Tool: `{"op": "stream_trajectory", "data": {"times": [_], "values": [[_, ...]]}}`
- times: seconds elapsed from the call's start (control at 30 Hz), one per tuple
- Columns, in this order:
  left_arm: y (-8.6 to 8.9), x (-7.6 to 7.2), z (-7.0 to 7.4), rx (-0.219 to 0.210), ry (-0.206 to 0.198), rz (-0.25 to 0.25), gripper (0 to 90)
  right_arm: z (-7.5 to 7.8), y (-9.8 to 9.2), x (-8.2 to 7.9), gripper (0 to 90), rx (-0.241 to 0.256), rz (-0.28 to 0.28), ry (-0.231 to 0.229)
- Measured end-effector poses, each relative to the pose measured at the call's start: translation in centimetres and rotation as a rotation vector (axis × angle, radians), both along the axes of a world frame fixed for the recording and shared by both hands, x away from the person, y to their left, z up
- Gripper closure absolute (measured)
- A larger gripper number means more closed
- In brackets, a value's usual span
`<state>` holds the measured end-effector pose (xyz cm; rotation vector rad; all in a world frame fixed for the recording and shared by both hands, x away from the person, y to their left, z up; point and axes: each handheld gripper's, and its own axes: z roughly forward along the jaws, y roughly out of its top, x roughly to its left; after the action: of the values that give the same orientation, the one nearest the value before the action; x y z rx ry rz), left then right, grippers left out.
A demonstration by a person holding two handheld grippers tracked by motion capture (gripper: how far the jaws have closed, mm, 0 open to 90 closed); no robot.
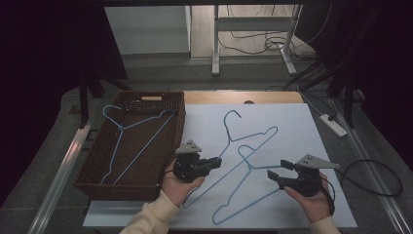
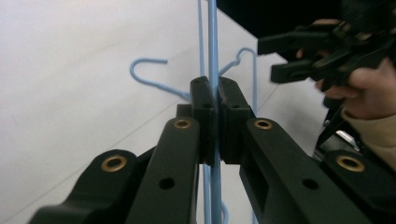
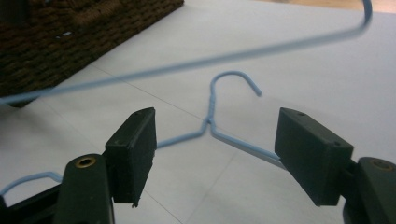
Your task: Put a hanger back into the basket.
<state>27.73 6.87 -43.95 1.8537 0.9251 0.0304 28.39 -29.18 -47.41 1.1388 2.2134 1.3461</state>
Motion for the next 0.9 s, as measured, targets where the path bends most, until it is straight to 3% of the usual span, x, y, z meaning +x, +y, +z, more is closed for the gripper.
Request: {"op": "stream_trajectory", "data": {"times": [0.03,0.23,0.27,0.43,0.47,0.57,0.7,0.73,0.9], "values": [[0.4,0.0,0.7,-0.025,-0.001,-0.008,86.5,-0.1,-0.1,0.1,30.2,-0.003,-0.005,0.002],[1.7,-0.1,2.6,-0.059,-0.025,-0.012,86.5,-0.5,-0.2,0.4,28.3,-0.024,-0.012,0.016],[2.5,-0.1,3.5,-0.063,-0.043,-0.004,86.5,-0.6,-0.2,0.4,27.7,-0.03,-0.01,0.017],[4.2,-0.2,4.8,-0.084,-0.068,0.024,86.5,-0.7,-0.2,0.5,27.4,-0.036,-0.003,0.023],[5.4,-0.2,5.4,-0.091,-0.083,0.046,86.4,-0.8,-0.3,0.5,27.3,-0.038,-0.004,0.026],[6.4,-0.1,5.8,-0.094,-0.09,0.067,86.5,-0.9,-0.4,0.6,27.3,-0.039,-0.009,0.031],[9.0,0.0,6.3,-0.095,-0.105,0.112,86.5,-1.0,-0.5,0.7,27.3,-0.044,-0.019,0.038],[9.0,0.0,6.3,-0.095,-0.105,0.112,86.5,-1.0,-0.5,0.7,27.3,-0.044,-0.019,0.038],[12.3,0.2,6.1,-0.116,-0.117,0.159,86.5,-1.1,-0.1,0.8,27.0,-0.063,-0.016,0.036]]}}
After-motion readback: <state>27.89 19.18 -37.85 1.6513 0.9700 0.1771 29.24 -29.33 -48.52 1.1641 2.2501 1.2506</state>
